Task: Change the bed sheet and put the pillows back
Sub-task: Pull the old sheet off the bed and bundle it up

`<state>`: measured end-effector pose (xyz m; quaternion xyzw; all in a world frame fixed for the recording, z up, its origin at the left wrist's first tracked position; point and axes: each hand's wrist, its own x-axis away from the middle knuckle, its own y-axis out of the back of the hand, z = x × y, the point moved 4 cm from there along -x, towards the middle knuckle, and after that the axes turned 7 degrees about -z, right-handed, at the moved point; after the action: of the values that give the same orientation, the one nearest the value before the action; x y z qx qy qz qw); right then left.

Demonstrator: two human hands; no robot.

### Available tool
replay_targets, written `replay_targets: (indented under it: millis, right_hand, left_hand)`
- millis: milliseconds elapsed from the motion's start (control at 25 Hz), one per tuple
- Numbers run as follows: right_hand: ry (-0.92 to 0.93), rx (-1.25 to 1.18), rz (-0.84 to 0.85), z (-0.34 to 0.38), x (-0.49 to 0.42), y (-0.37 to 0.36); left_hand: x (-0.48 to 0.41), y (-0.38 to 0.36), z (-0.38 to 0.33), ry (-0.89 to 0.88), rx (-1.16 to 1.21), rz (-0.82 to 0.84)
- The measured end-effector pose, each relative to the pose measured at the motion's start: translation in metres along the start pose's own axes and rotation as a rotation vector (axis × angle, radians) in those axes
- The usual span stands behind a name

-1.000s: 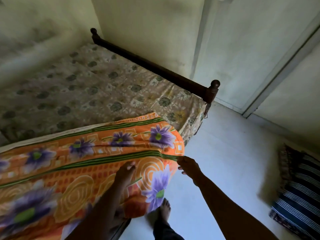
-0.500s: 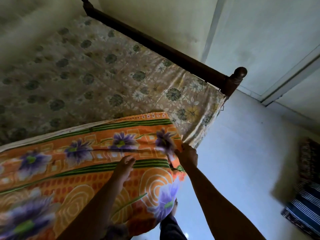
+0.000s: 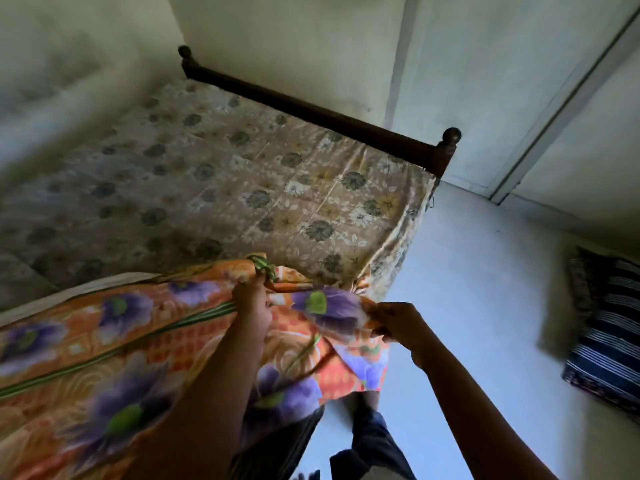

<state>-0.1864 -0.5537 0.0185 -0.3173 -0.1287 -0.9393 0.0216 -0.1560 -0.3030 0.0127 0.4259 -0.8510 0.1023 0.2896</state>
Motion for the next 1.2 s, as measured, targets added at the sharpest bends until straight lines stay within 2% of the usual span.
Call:
replay_targets:
  millis: [80, 120, 160, 240, 360, 400, 440, 480, 520, 600, 640, 720, 760, 800, 880, 960, 1040, 1120, 1200]
  right_hand:
    - [-0.024, -0.151, -0.213, -0.024, 0.028, -0.008]
    - [-0.024, -0.205, -0.239, -0.036, 0.045, -0.019]
    - [-0.030, -0.277, -0.207, -0.046, 0.062, -0.034]
    - [-0.118, -0.492, -0.052, -0.060, 0.099, -0.071]
    - [-0.271, -0.600, 0.154, -0.073, 0.136, -0.117]
    - [-0.242, -0.549, 0.182, -0.078, 0.145, -0.127]
    - [-0.192, -0.498, 0.173, -0.086, 0.153, -0.134]
    - [-0.139, -0.434, 0.104, -0.092, 0.162, -0.137]
    - [-0.087, -0.380, 0.010, -0.101, 0.172, -0.136]
    - [0.006, -0.311, -0.124, -0.117, 0.194, -0.132]
    - [0.026, -0.331, -0.116, -0.122, 0.209, -0.132]
    - [0.055, -0.350, -0.002, -0.136, 0.247, -0.136]
    - [0.062, -0.319, 0.065, -0.144, 0.268, -0.139]
    - [0.072, -0.272, 0.123, -0.154, 0.289, -0.141]
    - [0.098, -0.181, 0.195, -0.180, 0.330, -0.145]
    - [0.101, -0.198, 0.127, -0.208, 0.355, -0.147]
    - [0.050, -0.271, 0.003, -0.236, 0.373, -0.148]
    - [0.034, -0.350, -0.041, -0.250, 0.391, -0.155]
    - [-0.035, -0.488, 0.087, -0.250, 0.405, -0.175]
  left_hand:
    - [0.013, 0.041, -0.001, -0.140, -0.082, 0.046]
    - [0.023, 0.063, 0.004, -0.196, -0.175, 0.089]
    - [0.034, 0.086, 0.010, -0.267, -0.314, 0.115]
    - [0.077, 0.119, 0.022, -0.518, -0.557, 0.230]
    - [0.148, 0.152, 0.060, -0.846, -0.830, 0.557]
    - [0.163, 0.167, 0.077, -0.877, -0.883, 0.699]
    - [0.174, 0.184, 0.091, -0.833, -0.862, 0.799]
    - [0.179, 0.200, 0.099, -0.705, -0.762, 0.846]
    - [0.182, 0.217, 0.103, -0.508, -0.582, 0.819]
    - [0.178, 0.259, 0.113, -0.065, -0.181, 0.529]
    - [0.173, 0.280, 0.122, 0.155, -0.044, 0.384]
    - [0.174, 0.320, 0.133, 0.381, 0.100, 0.276]
    - [0.166, 0.334, 0.136, 0.393, 0.147, 0.276]
    - [0.157, 0.344, 0.136, 0.372, 0.202, 0.254]
    - [0.131, 0.367, 0.135, 0.258, 0.297, 0.102]
    - [0.108, 0.386, 0.135, 0.099, 0.228, -0.030]
    - [0.123, 0.409, 0.131, -0.092, -0.082, -0.109]
    - [0.166, 0.431, 0.129, -0.377, -0.371, -0.154]
    - [0.226, 0.443, 0.136, -0.661, -0.499, 0.009]
